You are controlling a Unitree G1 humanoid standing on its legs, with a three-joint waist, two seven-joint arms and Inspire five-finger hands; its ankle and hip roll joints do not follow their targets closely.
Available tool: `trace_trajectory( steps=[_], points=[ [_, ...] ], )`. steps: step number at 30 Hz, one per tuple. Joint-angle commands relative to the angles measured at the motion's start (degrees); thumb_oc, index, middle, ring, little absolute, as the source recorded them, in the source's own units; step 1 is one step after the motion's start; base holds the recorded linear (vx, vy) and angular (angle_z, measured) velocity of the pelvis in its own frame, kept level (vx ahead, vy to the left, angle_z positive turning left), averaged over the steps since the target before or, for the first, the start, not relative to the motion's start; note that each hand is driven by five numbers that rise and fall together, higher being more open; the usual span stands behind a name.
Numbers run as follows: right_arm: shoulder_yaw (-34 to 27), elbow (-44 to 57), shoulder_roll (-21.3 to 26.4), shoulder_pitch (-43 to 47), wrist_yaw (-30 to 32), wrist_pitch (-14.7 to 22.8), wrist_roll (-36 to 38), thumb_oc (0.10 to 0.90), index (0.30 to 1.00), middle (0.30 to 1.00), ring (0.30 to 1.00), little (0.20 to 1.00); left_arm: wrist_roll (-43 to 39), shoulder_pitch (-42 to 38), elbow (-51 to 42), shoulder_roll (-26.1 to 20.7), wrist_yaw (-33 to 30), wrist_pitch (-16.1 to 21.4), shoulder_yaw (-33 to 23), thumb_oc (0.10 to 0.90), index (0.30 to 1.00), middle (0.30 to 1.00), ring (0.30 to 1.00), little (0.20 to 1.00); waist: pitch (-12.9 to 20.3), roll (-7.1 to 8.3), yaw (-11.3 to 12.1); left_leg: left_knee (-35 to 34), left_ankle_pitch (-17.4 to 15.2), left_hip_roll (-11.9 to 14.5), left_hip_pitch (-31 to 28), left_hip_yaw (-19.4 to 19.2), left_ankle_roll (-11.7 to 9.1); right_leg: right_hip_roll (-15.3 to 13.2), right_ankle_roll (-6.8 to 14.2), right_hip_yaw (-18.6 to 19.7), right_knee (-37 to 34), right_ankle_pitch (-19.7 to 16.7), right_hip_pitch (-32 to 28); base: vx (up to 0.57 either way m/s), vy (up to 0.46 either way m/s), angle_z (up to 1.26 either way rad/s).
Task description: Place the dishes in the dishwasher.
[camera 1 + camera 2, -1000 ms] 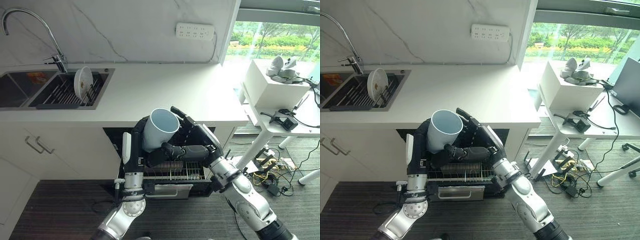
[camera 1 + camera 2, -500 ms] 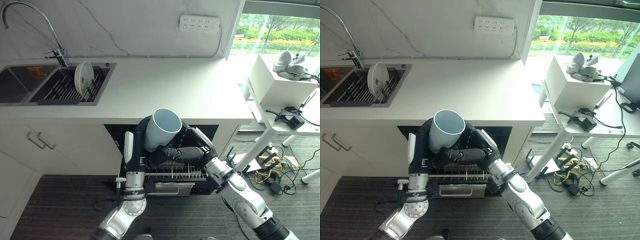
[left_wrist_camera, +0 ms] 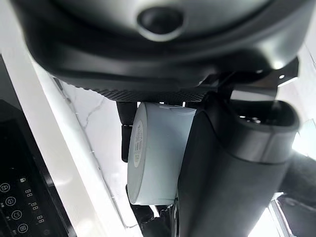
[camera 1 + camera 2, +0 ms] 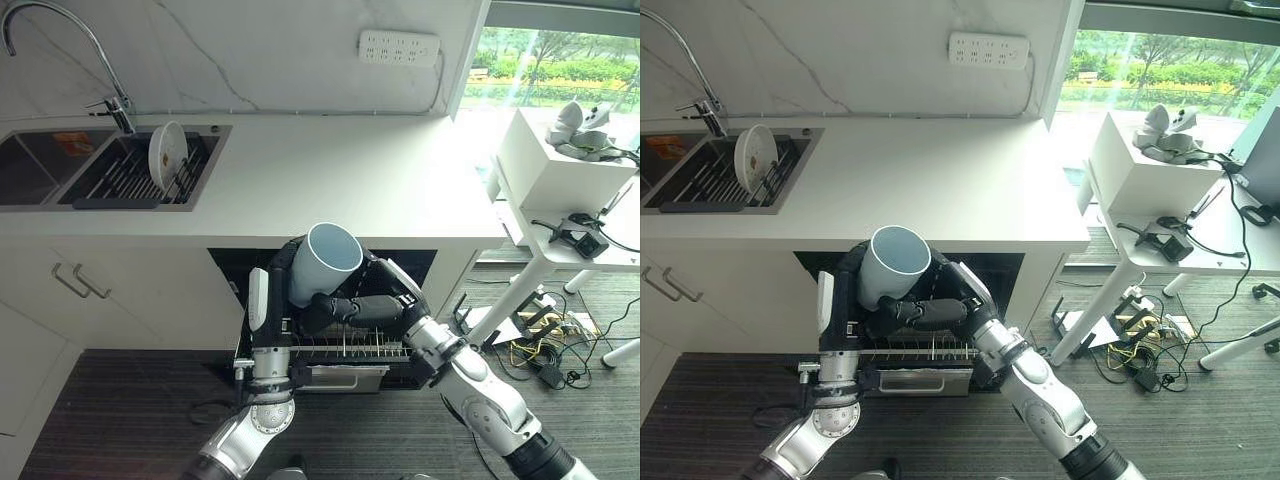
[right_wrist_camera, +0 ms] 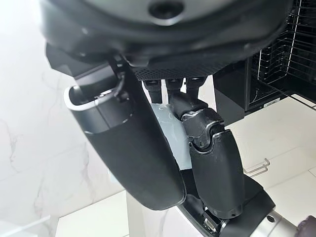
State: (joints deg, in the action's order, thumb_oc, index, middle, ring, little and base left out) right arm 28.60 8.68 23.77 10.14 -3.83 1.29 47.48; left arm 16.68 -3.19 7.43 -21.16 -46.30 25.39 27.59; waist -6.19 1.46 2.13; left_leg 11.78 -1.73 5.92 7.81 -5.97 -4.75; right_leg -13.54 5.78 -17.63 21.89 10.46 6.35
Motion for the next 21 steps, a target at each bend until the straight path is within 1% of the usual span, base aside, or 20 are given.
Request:
trace_trajectory(
  steps=[1, 5, 9, 15, 21],
  points=[
    [-0.1, 6.3, -4.6, 9.5, -1.5, 6.8, 3.1, 0.8, 0.9, 0.9, 0.9, 0.9, 3.0, -6.7, -4.2, -0.3, -1.3, 4.6, 2.4, 0.4, 0.3, 0.3, 0.3, 0.3, 1.4, 1.33, 1.1, 5.4, -11.9, 0.4, -2.3, 1.5, 1.8, 0.6, 3.9, 5.4, -4.7, -0.8, -2.5, 0.0, 0.0, 0.0],
    [0.3, 6.2, -5.0, 9.6, -0.7, 6.7, 4.8, 0.8, 0.9, 0.9, 0.9, 0.9, 2.9, -6.5, -4.0, 0.1, -2.0, 4.3, 2.5, 0.4, 0.3, 0.3, 0.3, 0.3, 1.4, 1.17, 1.4, 5.4, -12.0, 0.3, -2.3, 1.6, 1.8, 0.5, 4.0, 5.3, -4.7, -0.8, -2.6, 0.0, 0.0, 0.0],
    [0.8, 5.6, -6.4, 10.3, 0.4, 7.2, 6.3, 0.8, 0.9, 0.9, 0.9, 0.9, 3.1, -6.2, -3.6, 0.6, -2.0, 4.5, 3.1, 0.4, 0.3, 0.3, 0.3, 0.3, 1.3, 0.91, 1.7, 5.4, -11.9, 0.3, -2.1, 1.8, 1.9, 0.5, 3.9, 5.1, -4.7, -0.9, -2.5, 0.0, 0.004, 0.05],
    [2.1, 4.6, -8.2, 12.5, 3.2, 9.2, 4.4, 0.8, 0.9, 0.9, 0.9, 0.9, 2.8, -6.5, -3.0, 0.9, -1.3, 4.0, 4.3, 0.4, 0.3, 0.3, 0.3, 0.3, 1.4, 0.93, 2.1, 5.4, -11.9, 0.4, -2.0, 1.7, 1.8, 0.3, 4.0, 4.9, -4.7, -0.9, -2.5, 0.0, 0.0, 0.02],
    [2.4, 3.8, -8.9, 14.2, 5.2, 9.6, 4.7, 0.8, 0.9, 0.9, 0.9, 0.9, 2.3, -6.8, -2.5, 0.8, -0.6, 3.6, 4.8, 0.4, 0.3, 0.3, 0.3, 0.3, 1.4, 0.92, 2.5, 5.4, -11.9, 0.2, -1.8, 1.7, 1.9, 0.1, 4.1, 4.7, -4.7, -0.9, -2.4, 0.0, 0.0, 0.0]
  ],
)
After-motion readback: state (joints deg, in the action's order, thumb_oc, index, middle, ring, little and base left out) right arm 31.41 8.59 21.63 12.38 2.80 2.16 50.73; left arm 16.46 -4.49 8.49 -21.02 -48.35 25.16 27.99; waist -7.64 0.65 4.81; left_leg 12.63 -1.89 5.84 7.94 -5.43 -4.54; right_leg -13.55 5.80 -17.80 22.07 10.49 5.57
